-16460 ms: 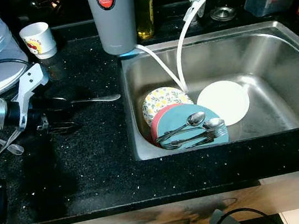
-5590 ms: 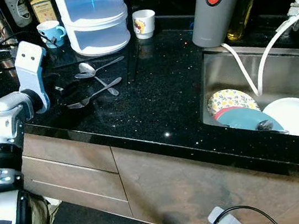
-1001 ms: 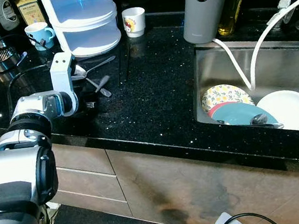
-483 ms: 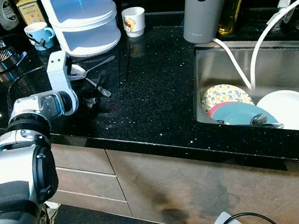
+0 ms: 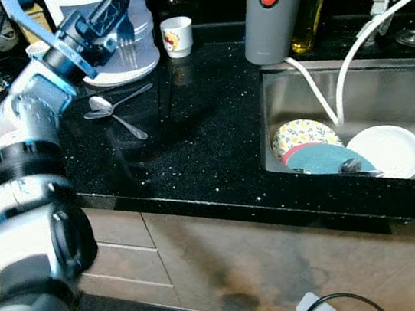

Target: Kitchen organization

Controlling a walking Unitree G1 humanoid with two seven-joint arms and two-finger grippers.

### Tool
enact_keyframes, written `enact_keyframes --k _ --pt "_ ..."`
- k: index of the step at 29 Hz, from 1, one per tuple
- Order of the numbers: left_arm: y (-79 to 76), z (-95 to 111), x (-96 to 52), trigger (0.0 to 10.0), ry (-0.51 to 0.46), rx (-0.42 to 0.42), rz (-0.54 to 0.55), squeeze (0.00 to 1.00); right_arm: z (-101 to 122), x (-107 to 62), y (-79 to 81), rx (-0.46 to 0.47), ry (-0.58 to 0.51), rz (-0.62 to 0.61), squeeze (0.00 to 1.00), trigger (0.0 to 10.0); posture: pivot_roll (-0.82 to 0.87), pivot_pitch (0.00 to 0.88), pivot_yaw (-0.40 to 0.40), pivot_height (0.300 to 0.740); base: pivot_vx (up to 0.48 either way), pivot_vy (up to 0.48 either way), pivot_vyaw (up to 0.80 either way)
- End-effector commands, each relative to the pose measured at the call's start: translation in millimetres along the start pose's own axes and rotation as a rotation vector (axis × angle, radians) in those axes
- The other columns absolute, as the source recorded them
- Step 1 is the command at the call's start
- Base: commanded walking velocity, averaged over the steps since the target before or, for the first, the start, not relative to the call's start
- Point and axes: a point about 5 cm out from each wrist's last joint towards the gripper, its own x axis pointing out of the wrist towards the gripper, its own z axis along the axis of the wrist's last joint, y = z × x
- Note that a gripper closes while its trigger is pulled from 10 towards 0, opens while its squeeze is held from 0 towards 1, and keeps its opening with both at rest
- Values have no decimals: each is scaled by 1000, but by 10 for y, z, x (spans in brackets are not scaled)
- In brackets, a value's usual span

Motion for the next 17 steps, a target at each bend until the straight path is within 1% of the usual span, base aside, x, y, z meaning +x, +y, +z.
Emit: enact_keyframes --k 1,2,3,5,7,9,10,12,13,14,15,17 --pt "-100 34 63 10000 -27 15 -37 0 -30 1 26 7 15 11 0 10000 -22 0 -2 740 0 0 -800" --pt "-117 13 46 10000 -43 39 -20 0 -25 2 26 10 16 12 0 10000 -21 0 -3 740 0 0 -800" --pt "-117 13 46 10000 -43 39 -20 0 -25 2 26 10 16 12 0 10000 -21 0 -3 740 0 0 -800" --pt "-44 -26 7 10000 -20 119 78 0 -15 4 28 22 14 12 0 10000 -15 0 -7 740 0 0 -800" --pt "-44 -26 7 10000 -20 119 78 0 -15 4 28 22 14 12 0 10000 -15 0 -7 740 0 0 -800" --pt "16 -46 -7 10000 6 164 153 0 -9 6 28 24 12 11 0 10000 -17 0 -6 740 0 0 -794" --pt "16 -46 -7 10000 6 164 153 0 -9 6 28 24 12 11 0 10000 -17 0 -6 740 0 0 -788" --pt "156 -45 -11 10000 53 241 287 0 2 7 25 27 5 6 0 10000 -23 0 0 740 0 0 -794" --pt "184 -44 -19 10000 69 267 330 0 5 7 25 30 3 5 0 10000 -23 0 0 740 0 0 -788" --pt "272 -83 -30 10000 154 359 413 0 8 8 23 32 4 0 0 10000 -35 0 7 740 0 0 -788" --pt "272 -83 -30 10000 154 359 413 0 8 8 23 32 4 0 0 10000 -35 0 7 740 0 0 -788" --pt "316 -132 -14 10000 231 436 451 0 8 8 20 33 7 -4 0 10000 -38 0 10 740 0 0 -788"
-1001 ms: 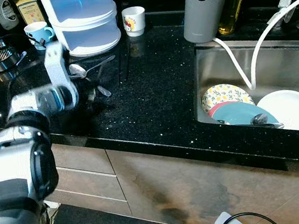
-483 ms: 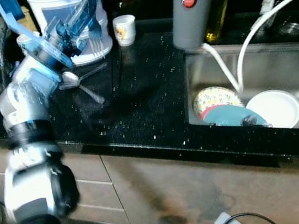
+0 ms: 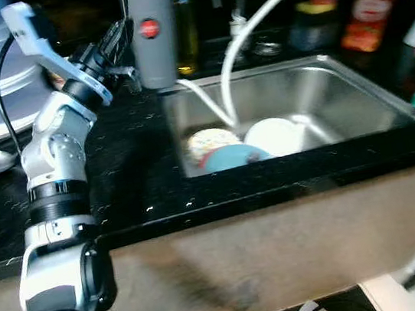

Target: Kitchen organization

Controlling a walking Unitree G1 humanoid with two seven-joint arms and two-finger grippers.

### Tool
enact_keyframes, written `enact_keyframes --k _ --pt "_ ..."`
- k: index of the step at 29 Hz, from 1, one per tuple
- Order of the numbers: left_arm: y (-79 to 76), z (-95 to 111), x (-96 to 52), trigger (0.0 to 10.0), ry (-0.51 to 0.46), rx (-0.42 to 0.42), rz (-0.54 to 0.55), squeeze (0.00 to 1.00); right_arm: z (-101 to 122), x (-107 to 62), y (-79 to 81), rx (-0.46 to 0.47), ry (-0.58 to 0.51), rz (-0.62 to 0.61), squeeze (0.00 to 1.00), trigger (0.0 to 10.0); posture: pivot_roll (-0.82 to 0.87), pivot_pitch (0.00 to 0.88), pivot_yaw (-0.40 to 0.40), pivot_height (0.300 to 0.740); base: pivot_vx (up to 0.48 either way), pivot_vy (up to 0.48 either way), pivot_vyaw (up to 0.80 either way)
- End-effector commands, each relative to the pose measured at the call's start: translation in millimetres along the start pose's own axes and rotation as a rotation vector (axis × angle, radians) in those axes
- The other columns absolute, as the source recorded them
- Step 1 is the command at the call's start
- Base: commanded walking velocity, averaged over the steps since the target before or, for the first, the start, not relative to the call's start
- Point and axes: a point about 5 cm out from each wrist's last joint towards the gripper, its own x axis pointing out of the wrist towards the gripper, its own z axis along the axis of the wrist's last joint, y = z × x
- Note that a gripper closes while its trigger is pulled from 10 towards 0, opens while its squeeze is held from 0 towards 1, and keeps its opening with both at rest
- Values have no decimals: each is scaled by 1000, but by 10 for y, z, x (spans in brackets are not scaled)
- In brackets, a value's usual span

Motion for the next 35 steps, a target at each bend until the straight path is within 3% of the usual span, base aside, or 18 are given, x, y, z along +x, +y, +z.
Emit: enact_keyframes --k 1,6,13,17,18,22,25,26,28,32,35 --pt "-23 39 62 10000 25 79 4 0 19 5 4 18 -3 -5 0 10000 -38 0 10 740 0 0 -788" --pt "-69 -22 215 10000 141 280 -11 0 14 4 3 22 0 -8 0 10000 -47 0 20 740 0 0 -785" --pt "-164 -98 317 10000 189 373 -75 0 7 5 10 23 0 -10 0 10000 -53 0 26 740 0 0 -786" --pt "-157 -149 325 10000 232 425 -79 0 6 5 14 16 -1 -13 0 10000 -57 0 30 740 0 0 -783" --pt "-123 -230 308 10000 290 460 -78 0 10 5 10 2 -2 -24 0 10000 -60 0 34 740 0 0 0" --pt "-99 -295 290 10000 338 482 -83 0 11 5 8 -9 -3 -30 0 10000 -60 0 36 740 0 0 0" --pt "-119 -522 219 10000 470 599 -167 0 1 5 17 2 -3 -28 0 10000 -60 0 38 740 0 0 0" --pt "-119 -522 219 10000 470 599 -167 0 1 5 17 2 -3 -28 0 10000 -60 0 38 740 0 0 0" --pt "-188 -733 150 10000 550 654 -274 0 -6 5 22 4 -1 -28 0 10000 -59 0 39 740 0 0 0" --pt "-343 -1030 51 10000 623 632 -448 0 -18 5 32 4 0 -26 0 10000 -66 0 43 740 0 0 0" --pt "-387 -1184 -6 10000 671 616 -486 0 -24 6 41 5 2 -28 0 10000 -75 0 48 740 0 0 0"
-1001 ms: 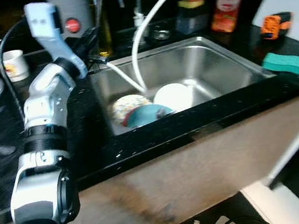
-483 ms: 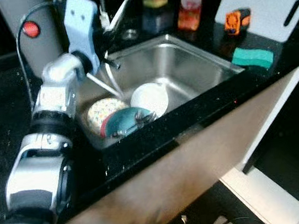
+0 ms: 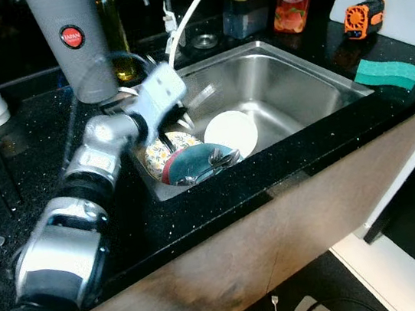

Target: Kitchen organization

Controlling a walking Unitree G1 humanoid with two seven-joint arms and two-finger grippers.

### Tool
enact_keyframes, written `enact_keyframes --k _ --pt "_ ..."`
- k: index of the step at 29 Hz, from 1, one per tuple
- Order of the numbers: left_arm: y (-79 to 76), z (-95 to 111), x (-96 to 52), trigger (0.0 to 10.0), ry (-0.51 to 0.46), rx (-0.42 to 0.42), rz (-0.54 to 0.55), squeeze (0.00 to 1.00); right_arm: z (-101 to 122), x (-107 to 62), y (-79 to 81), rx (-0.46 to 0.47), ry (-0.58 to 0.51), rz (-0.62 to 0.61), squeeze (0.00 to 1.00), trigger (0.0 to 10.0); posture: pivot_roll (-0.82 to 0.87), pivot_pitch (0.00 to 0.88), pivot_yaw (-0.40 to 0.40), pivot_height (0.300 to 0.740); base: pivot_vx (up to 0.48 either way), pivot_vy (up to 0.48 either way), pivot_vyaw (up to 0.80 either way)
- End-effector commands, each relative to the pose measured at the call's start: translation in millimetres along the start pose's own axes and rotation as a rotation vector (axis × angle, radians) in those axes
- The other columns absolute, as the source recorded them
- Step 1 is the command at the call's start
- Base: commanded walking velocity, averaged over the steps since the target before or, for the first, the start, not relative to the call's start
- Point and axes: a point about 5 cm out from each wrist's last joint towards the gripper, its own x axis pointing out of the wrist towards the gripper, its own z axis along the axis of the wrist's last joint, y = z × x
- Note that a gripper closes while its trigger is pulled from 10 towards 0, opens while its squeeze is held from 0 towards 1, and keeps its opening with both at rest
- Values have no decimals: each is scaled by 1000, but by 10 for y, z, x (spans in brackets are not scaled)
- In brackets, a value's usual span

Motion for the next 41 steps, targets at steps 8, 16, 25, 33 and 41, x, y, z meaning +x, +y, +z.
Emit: enact_keyframes --k 8,16,25,33,41 --pt "-71 -41 56 10000 -14 -15 -7 0 -37 -2 28 16 4 -6 0 10000 -85 0 52 740 0 0 0" --pt "109 49 -53 10000 -64 9 91 0 -25 0 29 27 -2 -3 0 10000 -82 0 55 740 0 0 0" --pt "336 267 -413 10000 -343 -96 243 0 15 0 45 68 -39 41 0 10000 -50 0 40 740 0 0 0" --pt "174 -111 -864 10000 -369 -324 644 0 52 -2 21 46 -52 64 0 10000 3 0 11 740 0 0 0" --pt "-103 -286 -1080 10000 -209 -400 847 0 78 -7 -3 92 -77 75 0 10000 32 0 -8 740 0 0 584"
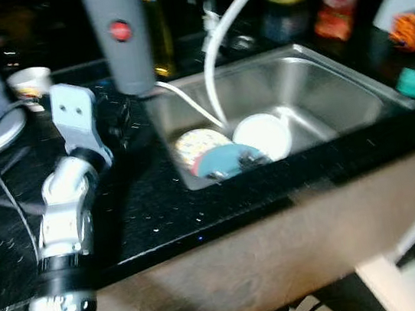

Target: Kitchen organization

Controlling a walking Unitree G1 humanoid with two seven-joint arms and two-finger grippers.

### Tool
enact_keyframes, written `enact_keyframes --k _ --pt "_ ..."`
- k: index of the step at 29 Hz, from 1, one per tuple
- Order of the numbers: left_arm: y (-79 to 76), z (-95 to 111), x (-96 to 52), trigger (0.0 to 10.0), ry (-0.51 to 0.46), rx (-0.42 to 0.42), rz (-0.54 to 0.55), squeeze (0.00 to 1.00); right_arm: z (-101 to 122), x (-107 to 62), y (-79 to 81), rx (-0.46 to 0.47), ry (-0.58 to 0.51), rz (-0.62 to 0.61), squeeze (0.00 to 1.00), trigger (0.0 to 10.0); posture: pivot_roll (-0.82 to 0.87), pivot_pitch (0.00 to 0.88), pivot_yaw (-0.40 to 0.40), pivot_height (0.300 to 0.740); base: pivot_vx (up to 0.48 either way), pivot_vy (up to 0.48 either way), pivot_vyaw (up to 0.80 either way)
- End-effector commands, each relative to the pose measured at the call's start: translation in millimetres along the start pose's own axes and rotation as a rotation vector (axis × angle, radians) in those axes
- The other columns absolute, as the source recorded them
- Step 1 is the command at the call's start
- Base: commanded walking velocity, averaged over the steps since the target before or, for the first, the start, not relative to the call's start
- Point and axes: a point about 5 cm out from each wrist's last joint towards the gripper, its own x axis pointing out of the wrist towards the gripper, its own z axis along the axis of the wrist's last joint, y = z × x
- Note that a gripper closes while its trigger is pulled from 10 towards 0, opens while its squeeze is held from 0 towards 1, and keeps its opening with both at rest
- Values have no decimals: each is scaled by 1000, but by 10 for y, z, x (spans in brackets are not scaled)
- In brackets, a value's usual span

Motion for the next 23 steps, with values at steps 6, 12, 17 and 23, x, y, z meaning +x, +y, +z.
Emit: enact_keyframes --k 6,12,17,23 --pt "-85 -47 -185 10000 88 31 108 0 48 2 -17 6 -14 12 0 10000 40 0 -9 740 0 0 800" --pt "-16 -42 -242 10000 146 77 224 0 55 3 -16 8 -14 25 0 10000 42 0 -12 740 0 0 800" --pt "90 -25 -294 10000 195 129 296 0 59 3 -13 9 -13 33 0 10000 46 0 -12 740 0 0 800" --pt "238 -46 -325 10000 243 185 347 0 61 5 -11 1 -12 30 0 10000 44 0 -12 740 0 0 800"
